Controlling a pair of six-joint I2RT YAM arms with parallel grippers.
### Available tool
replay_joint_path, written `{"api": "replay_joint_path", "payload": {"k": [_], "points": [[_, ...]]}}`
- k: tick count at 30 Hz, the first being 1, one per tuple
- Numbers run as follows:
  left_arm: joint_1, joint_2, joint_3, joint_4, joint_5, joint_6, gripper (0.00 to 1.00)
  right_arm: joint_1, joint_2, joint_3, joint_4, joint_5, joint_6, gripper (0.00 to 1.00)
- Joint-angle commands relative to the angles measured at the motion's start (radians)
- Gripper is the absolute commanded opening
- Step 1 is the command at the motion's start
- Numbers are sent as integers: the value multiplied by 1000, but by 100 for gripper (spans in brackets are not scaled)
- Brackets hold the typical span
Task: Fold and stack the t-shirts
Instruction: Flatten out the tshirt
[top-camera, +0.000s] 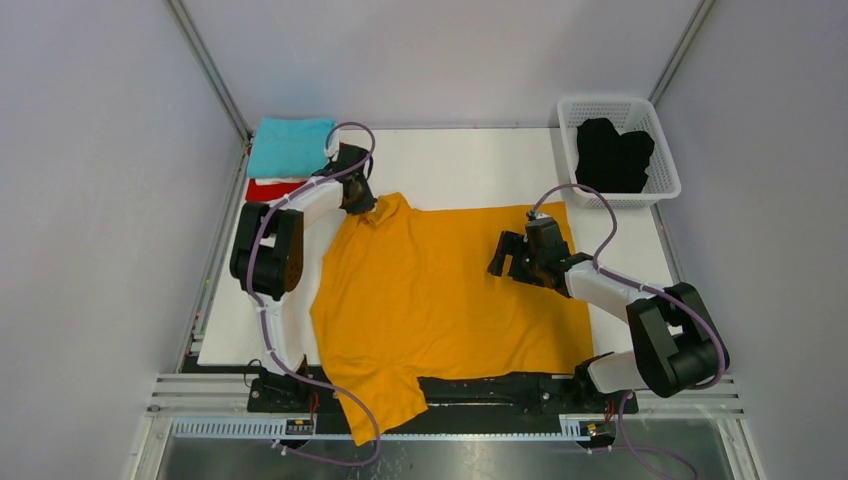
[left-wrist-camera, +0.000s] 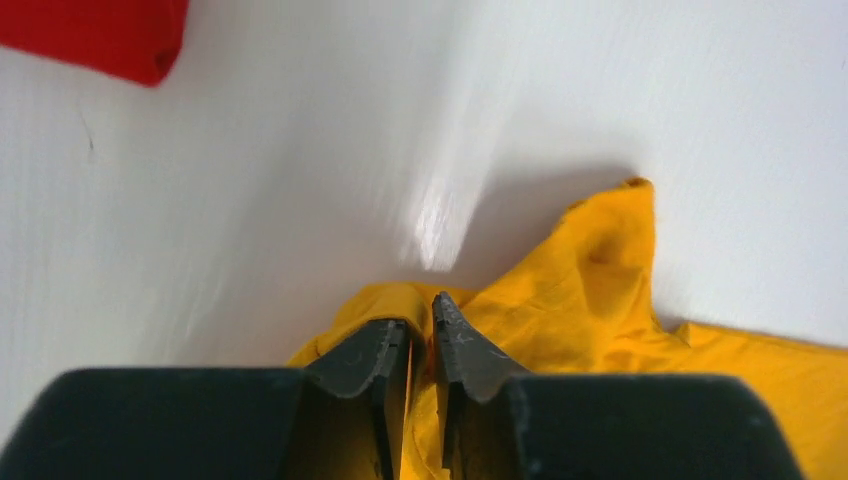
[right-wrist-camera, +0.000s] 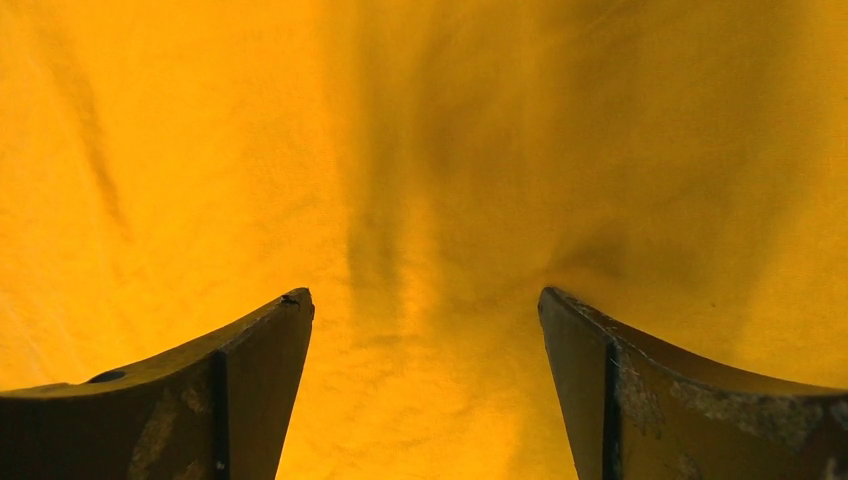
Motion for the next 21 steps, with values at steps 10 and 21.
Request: {"api": "replay_joint_path", "payload": {"k": [10, 21], "points": [[146, 84, 229, -65, -62, -276, 26, 3, 56, 67, -181, 114, -20, 91], [97, -33, 219, -6, 75, -87, 98, 4, 39, 76, -188, 104, -24, 92]]}}
